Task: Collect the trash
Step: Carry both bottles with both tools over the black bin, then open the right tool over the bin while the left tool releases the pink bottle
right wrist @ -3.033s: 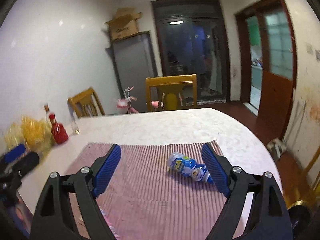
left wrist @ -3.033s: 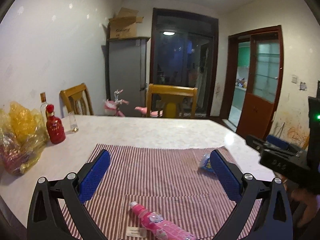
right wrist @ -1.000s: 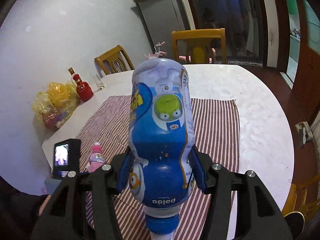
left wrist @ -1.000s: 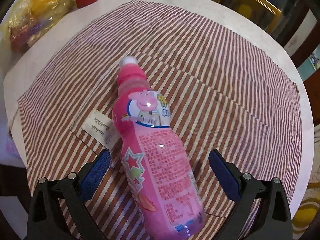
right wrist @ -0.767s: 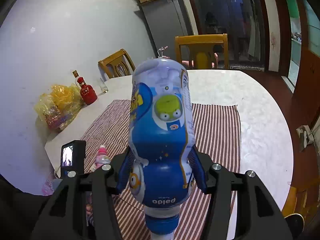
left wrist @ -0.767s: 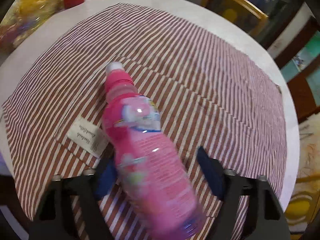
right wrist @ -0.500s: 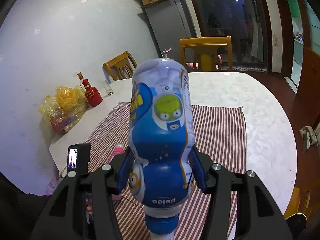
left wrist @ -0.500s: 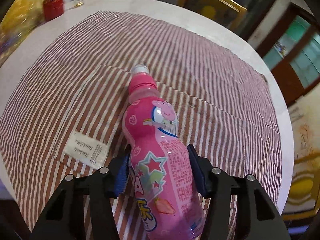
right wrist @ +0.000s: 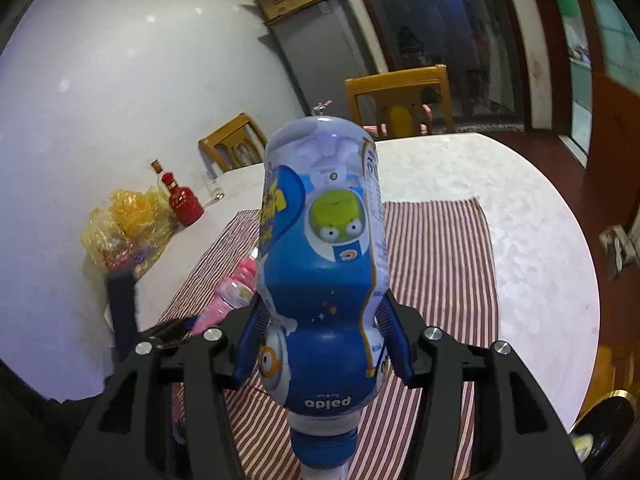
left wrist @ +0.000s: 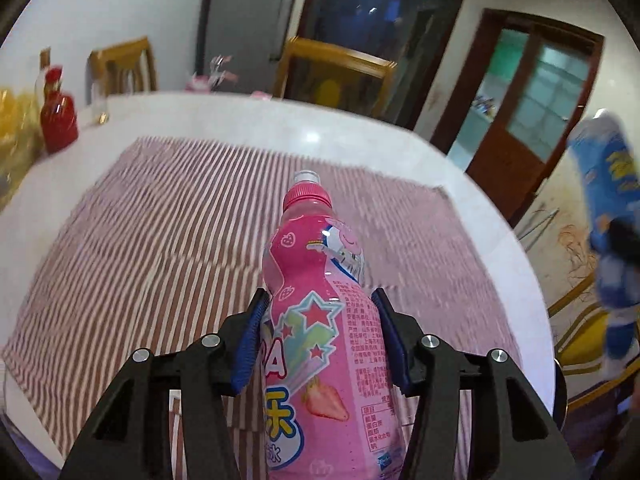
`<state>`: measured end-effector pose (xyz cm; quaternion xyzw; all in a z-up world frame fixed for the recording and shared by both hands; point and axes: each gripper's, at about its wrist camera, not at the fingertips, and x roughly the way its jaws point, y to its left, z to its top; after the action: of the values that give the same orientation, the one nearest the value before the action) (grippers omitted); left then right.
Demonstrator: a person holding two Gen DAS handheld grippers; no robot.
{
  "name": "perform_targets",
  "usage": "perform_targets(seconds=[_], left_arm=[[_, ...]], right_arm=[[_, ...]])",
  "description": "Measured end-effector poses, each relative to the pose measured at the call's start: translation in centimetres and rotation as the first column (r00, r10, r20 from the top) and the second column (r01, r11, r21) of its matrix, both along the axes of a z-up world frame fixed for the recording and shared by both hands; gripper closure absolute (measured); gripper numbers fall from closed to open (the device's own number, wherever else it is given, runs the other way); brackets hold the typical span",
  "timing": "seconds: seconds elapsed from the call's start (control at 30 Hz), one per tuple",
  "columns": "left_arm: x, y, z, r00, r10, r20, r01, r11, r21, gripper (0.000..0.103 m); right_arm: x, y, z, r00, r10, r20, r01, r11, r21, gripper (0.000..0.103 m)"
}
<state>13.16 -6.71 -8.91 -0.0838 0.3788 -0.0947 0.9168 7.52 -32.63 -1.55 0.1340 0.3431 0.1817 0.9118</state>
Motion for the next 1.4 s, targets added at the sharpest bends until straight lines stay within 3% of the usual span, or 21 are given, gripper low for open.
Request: perform_targets(seconds=[0.2,0.33,0.4,0.5,0.67,0.77,0.93,1.13,1.2,1.27,1.4], left_arm=[[-1.5,-2.2,4.1,0.986,-0.085,0.144,0.081,0.996,0.030,0.052],[-2.1,-4.5,6.0,0.969,-0.157,0.191,0.157,0.987,0.017,0.052],[-2.3,-5.5,6.6,0.961,-0.191,0.202,0.193,0.981,0.011,0.052],[-2.5,-7.4,7.4,0.943,-0.249,0.222,0.255,0.967,0.002,0.052],[-3.9,-11.2,8.5,0.908,-0.339,0.246,0.349,0.937,0.002,0.052],[-5.0,-13.5,9.0,0.888,-0.385,0.251,0.396,0.918,0.008,0.052],[-6.1,-15.8,9.2,0.863,-0.437,0.252,0.448,0.894,0.017,0.052],[-7.4,-18.5,9.1,0.836,-0.490,0.247,0.497,0.867,0.037,0.052],[-7.7,-19.4,9.0,0.829,-0.504,0.243,0.511,0.859,0.040,0.052],[-7.9,-20.5,8.8,0.818,-0.525,0.236,0.531,0.846,0.045,0.052],[-8.6,-22.3,8.4,0.788,-0.571,0.230,0.574,0.817,0.059,0.052]], right_arm=[[-3.6,-4.9,-0.8,0.983,-0.183,-0.007,0.184,0.982,0.036,0.050],[-7.0,-9.5,-1.5,0.943,-0.331,-0.028,0.332,0.943,0.032,0.051],[-9.2,-12.5,-2.3,0.900,-0.432,-0.047,0.434,0.901,0.022,0.051],[-12.4,-17.4,-4.2,0.802,-0.591,-0.090,0.593,0.805,-0.006,0.051],[-16.1,-25.3,-10.7,0.567,-0.793,-0.222,0.799,0.595,-0.086,0.051],[-16.7,-28.5,-15.2,0.465,-0.827,-0.315,0.844,0.522,-0.124,0.051],[-16.0,-31.9,-21.1,0.377,-0.811,-0.448,0.859,0.487,-0.159,0.051],[-16.0,-34.5,-26.2,0.227,-0.796,-0.562,0.892,0.402,-0.209,0.051],[-15.4,-35.0,-27.1,0.206,-0.783,-0.587,0.894,0.395,-0.214,0.050],[-15.8,-35.2,-27.4,0.184,-0.784,-0.592,0.901,0.376,-0.218,0.024],[-17.4,-35.3,-26.3,0.185,-0.814,-0.551,0.919,0.342,-0.197,0.020]])
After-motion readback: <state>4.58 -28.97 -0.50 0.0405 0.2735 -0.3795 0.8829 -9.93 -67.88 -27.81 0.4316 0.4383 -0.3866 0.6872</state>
